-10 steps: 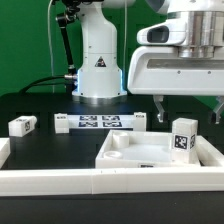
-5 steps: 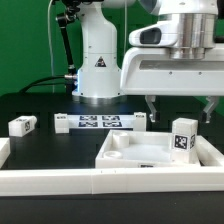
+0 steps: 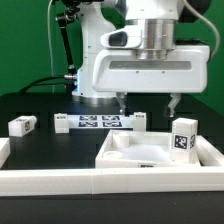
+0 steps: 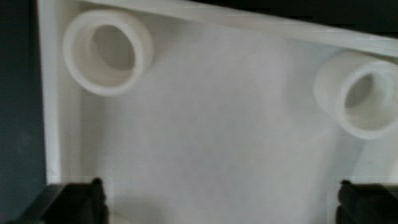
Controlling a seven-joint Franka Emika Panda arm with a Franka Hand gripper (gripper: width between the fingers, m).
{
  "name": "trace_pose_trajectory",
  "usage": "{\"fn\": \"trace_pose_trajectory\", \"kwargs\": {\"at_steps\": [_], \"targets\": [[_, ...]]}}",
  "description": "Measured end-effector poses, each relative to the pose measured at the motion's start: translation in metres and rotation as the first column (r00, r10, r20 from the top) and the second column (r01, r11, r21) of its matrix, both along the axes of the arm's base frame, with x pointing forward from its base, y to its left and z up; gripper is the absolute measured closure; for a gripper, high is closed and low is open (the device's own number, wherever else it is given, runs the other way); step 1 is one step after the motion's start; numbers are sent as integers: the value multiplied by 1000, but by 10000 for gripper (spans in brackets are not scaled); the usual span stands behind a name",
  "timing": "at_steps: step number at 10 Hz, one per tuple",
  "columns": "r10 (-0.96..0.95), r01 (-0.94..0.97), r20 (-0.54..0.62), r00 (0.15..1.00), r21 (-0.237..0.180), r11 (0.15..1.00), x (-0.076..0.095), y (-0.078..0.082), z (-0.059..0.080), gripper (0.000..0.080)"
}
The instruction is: Assemble square table
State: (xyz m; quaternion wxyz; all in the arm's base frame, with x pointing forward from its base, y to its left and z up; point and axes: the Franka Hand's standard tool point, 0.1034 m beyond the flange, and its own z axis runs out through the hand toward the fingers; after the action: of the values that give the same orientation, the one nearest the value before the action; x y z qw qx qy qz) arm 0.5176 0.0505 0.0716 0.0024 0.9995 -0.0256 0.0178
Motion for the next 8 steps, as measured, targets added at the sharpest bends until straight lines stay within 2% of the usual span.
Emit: {"fn": "trace_pose_trajectory", "kwargs": {"at_steps": [4, 8], "targets": [[12, -12, -23, 1000, 0, 1000, -28, -2, -7, 150], [-13, 15, -87, 996, 18, 1000, -79, -10, -16, 150]]}}
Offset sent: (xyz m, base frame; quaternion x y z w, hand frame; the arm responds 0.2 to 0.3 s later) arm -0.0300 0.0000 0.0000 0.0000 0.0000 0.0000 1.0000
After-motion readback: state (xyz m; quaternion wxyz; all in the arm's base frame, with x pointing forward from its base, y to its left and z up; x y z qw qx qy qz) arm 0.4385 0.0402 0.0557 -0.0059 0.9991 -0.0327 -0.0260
